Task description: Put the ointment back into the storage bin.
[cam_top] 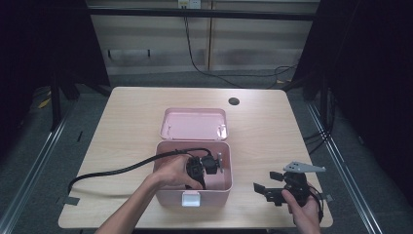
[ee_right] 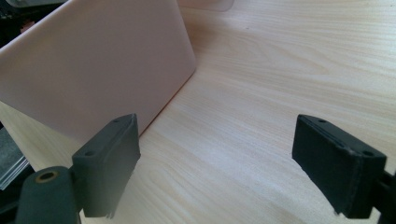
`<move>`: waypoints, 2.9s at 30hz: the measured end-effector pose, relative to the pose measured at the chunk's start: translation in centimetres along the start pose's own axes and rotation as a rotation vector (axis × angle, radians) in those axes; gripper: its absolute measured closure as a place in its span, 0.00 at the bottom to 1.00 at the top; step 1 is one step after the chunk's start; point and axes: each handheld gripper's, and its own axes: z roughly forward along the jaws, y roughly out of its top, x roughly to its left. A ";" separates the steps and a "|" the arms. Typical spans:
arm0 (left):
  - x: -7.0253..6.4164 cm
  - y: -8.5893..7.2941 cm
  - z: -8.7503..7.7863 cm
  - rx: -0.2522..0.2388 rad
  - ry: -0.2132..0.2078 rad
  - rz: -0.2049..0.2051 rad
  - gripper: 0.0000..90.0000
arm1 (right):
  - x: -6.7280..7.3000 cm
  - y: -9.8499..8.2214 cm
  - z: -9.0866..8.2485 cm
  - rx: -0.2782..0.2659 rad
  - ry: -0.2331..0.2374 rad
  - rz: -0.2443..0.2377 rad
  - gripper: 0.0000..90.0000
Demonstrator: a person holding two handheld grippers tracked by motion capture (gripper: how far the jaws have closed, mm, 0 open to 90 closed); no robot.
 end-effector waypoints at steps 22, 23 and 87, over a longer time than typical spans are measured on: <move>1.1 -1.0 -0.4 -0.053 0.011 -0.098 0.60 | 0.0 0.0 0.0 -0.001 0.001 -0.002 0.17; 1.2 -1.2 -0.6 -0.066 0.021 -0.106 0.59 | 0.0 0.0 0.0 0.000 0.002 0.001 0.17; -4.8 -10.2 -13.7 -0.497 0.165 -0.115 0.41 | 0.0 0.0 0.0 0.003 -0.004 0.004 0.17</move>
